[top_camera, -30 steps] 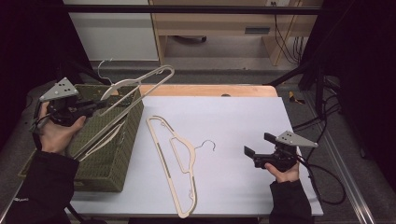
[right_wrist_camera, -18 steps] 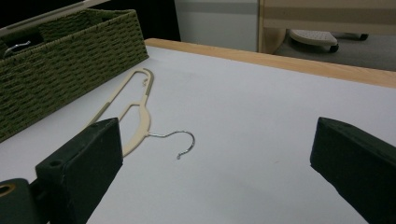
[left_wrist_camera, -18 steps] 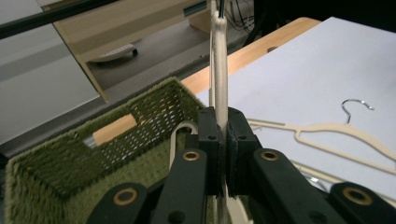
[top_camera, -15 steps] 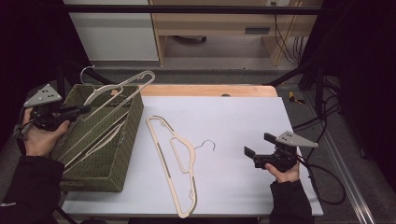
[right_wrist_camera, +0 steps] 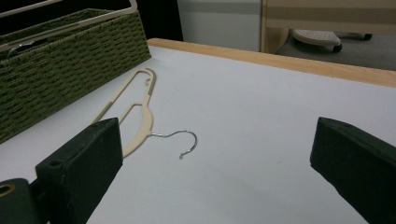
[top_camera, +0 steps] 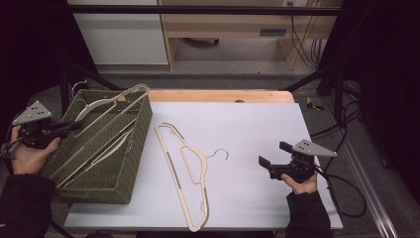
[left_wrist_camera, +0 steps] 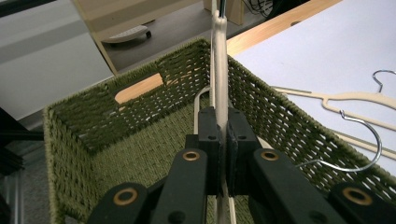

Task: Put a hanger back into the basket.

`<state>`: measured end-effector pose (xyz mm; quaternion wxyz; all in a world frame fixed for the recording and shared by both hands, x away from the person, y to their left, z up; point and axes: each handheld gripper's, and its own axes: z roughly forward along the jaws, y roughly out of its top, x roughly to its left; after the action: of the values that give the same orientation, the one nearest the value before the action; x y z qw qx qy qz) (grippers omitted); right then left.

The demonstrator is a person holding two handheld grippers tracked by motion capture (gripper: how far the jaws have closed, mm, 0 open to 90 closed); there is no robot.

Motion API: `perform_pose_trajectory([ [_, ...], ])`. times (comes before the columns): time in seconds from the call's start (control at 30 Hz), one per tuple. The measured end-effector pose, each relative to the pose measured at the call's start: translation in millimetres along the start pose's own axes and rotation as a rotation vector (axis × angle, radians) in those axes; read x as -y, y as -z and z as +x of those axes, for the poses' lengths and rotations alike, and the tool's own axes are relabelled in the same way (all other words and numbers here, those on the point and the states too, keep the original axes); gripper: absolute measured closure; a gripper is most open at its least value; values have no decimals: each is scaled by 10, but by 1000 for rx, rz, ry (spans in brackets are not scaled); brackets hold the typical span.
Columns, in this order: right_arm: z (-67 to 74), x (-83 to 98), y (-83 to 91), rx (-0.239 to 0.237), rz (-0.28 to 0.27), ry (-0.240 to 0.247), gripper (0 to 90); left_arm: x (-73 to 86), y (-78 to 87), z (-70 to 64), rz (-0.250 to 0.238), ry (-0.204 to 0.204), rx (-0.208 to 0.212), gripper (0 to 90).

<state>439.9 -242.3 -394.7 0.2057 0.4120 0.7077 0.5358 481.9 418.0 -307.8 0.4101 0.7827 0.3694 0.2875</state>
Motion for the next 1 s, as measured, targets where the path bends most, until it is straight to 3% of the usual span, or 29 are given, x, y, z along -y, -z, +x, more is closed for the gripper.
perform_pose_trajectory([
  [0.33, -3, 10, -13, 1, 5, 0, 29, 108, 19, 95, 3, 4, -9, 863],
  [0.4, -5, 11, -13, 1, 5, -1, 29, 111, 15, 107, 18, -4, -29, 864],
  [0.43, -6, 12, -14, 3, 5, -1, 29, 117, 2, 110, 41, -14, -46, 865],
  [0.5, -6, 12, -17, 2, 5, -1, 29, 157, -43, 124, 69, -16, -44, 865],
  [0.8, 0, 14, -22, 5, 9, -5, 30, 396, -245, 92, 86, 5, -62, 864],
  [1.0, 0, 16, -23, 3, 11, -1, 30, 532, -348, 53, 128, 2, -70, 864],
])
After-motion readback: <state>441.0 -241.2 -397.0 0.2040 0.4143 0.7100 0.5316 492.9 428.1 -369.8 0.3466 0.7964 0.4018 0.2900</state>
